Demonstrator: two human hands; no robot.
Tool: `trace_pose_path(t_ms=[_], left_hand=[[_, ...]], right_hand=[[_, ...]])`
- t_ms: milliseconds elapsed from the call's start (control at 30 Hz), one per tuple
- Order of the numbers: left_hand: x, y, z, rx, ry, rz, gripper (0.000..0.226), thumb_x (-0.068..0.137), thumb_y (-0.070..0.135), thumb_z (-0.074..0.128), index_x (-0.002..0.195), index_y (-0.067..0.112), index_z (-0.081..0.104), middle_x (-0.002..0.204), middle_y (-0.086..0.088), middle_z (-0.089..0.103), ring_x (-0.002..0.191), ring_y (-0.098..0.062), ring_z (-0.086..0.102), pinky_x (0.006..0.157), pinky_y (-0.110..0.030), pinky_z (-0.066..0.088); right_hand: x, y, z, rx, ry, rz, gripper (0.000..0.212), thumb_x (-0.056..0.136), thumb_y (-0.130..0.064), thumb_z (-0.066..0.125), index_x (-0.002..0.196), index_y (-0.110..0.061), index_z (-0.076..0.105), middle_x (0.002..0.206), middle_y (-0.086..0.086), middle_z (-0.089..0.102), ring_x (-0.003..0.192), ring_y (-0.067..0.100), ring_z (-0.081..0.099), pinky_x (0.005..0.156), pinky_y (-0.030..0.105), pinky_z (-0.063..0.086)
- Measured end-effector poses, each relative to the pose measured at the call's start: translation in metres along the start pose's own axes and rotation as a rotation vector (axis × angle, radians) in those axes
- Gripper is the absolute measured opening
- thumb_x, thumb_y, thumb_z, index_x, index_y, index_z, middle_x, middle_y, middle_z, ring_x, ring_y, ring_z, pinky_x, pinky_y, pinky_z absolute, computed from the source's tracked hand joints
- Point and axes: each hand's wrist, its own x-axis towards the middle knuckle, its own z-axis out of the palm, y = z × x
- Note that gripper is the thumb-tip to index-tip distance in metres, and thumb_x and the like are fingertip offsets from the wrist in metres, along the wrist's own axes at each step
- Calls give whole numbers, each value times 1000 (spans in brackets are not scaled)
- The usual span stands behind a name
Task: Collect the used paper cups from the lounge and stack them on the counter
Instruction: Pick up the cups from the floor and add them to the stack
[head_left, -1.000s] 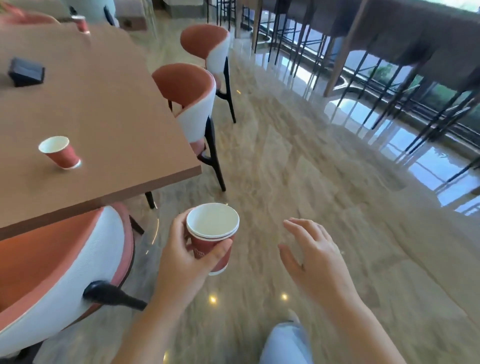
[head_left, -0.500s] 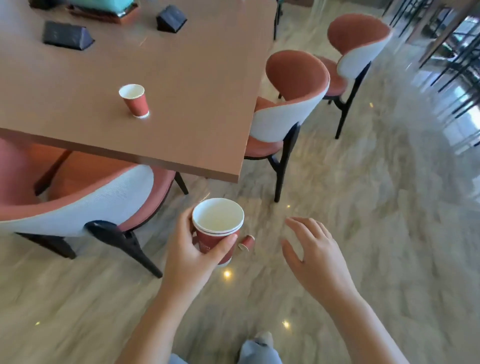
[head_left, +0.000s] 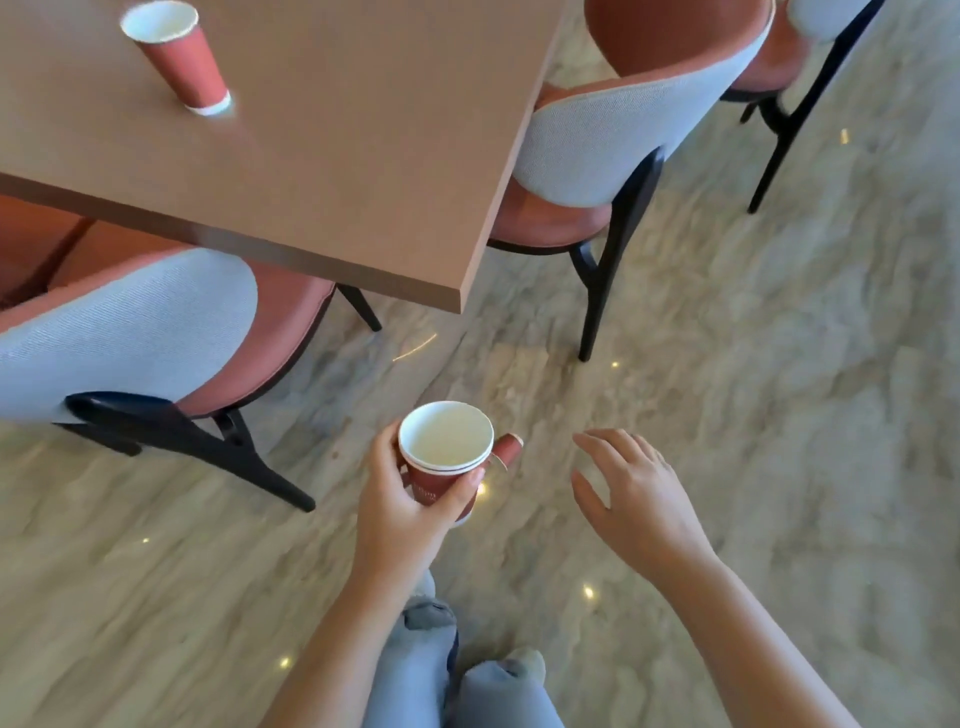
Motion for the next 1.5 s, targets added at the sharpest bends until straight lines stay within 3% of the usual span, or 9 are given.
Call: trace_pose_path(t_ms=[133,300,600,733,933,1067,1233,1433,1500], left_hand=[[31,-79,20,77,-6,20,63,64,11,84,106,35,45,107,21,55,94,13,57,70,-3,44],[81,-177,39,165,-19,27,67,64,10,83,114,24,42,107,21,54,93,16,55,75,-4,43],[162,-354,52,283,9,34,71,61,28,87,109,45,38,97,41,54,90,18,54,72,-17,43],[183,-417,55,276,-17,127,72,60,18,88,103,49,40,95,48,50,90,20,53,65,-5,44],[191,-465,58,234,-25,182,71,56,35,81,114,34,40,104,35,54,93,18,54,69,2,39],[177,-495,59,258,-33,161,73,60,9,85,114,31,40,106,23,53,92,19,53,72,1,40],[165,-521,54,293,-37,129,78,59,3,85,109,41,39,108,22,52,93,20,52,75,1,40],[168,-514,59,272,-75,123,75,53,37,88,111,42,41,109,33,54,99,11,54,78,-3,41],[170,-511,59,285,-82,129,75,53,37,84,114,40,40,108,39,52,100,9,54,79,-6,42]], right_hand=[[13,44,68,17,-40,13,35,77,-17,70,110,-9,62,106,5,65,99,26,61,87,37,45],[40,105,168,65,-174,84,40,88,-29,55,126,-17,52,125,-4,55,119,18,47,98,29,35],[83,204,345,62,-294,6,42,89,-32,50,131,-24,45,130,-8,49,123,10,41,100,27,37],[101,243,403,20,-296,-51,43,89,-32,51,131,-23,45,132,-7,49,123,9,41,100,25,35],[123,271,467,-21,-359,-128,46,87,-31,54,131,-24,44,132,-5,49,125,12,39,101,27,34],[126,280,499,-70,-418,-153,47,88,-31,53,133,-25,41,136,-5,44,128,12,35,103,26,28],[127,293,524,-117,-445,-150,52,88,-31,54,137,-26,35,142,-4,39,132,12,30,107,28,24],[131,297,547,-130,-395,-158,57,88,-25,55,139,-28,31,145,-7,32,135,11,22,109,30,22],[133,296,553,-145,-404,-162,58,88,-26,54,140,-29,28,147,-7,28,137,12,18,111,31,18]])
